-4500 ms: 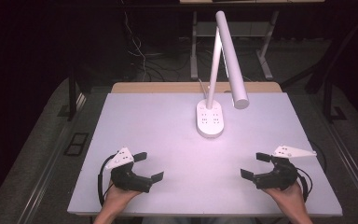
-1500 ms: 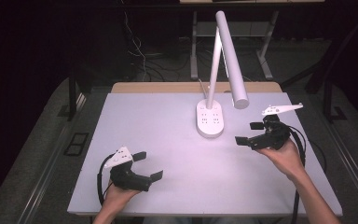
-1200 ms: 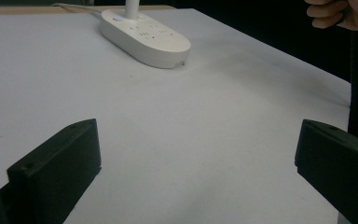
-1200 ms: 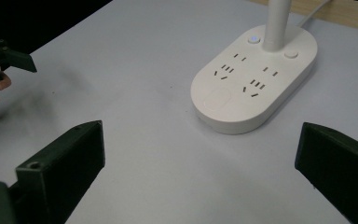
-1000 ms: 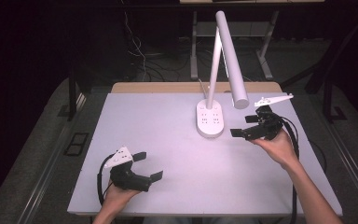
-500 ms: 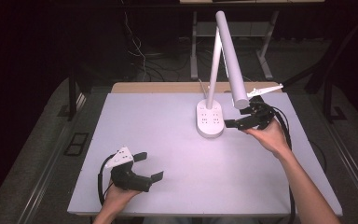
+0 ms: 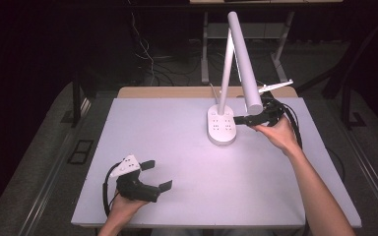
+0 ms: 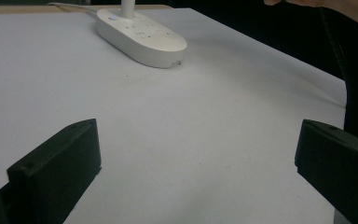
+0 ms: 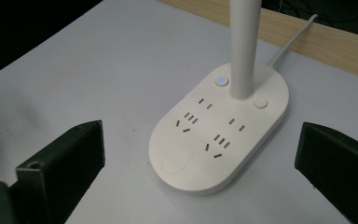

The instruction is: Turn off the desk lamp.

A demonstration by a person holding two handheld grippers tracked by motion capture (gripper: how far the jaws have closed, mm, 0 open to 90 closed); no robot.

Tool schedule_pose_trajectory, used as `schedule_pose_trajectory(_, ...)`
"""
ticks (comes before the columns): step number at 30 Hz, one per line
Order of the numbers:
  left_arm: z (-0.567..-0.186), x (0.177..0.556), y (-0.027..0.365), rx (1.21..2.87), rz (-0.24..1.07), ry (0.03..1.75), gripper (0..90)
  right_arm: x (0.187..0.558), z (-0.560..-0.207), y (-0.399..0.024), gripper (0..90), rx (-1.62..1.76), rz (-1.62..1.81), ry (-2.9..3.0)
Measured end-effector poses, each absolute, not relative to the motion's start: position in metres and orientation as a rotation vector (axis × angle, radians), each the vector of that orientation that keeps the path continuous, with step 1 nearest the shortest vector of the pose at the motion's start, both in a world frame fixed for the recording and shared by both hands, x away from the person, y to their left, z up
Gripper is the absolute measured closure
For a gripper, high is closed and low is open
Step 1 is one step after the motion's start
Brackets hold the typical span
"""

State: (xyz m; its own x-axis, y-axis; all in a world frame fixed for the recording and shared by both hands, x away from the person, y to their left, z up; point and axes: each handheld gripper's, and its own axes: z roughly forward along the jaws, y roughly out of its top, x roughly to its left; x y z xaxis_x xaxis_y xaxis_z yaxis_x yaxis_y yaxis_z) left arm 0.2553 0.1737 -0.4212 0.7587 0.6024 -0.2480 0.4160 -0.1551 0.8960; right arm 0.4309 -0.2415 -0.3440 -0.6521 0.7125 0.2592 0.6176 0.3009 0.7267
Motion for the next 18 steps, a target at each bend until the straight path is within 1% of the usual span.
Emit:
schedule_pose_trajectory(10, -0.421, 0.255, 0.174, 1.784, 0.196, 0.795, 0.0, 0.453, -0.351, -0.239, 1.4, 1.284, 1.29, 2.424)
schedule_pose_trajectory(17, -0.421, 0.255, 0.175, 1.776, 0.196, 0.795, 0.0, 0.471, -0.367, -0.234, 1.5, 1.299, 1.331, 2.413)
schedule_pose_trajectory(18, -0.42, 0.255, 0.175, 1.776, 0.197, 0.794, 0.0, 0.474, -0.369, -0.234, 2.5, 1.305, 1.334, 2.414)
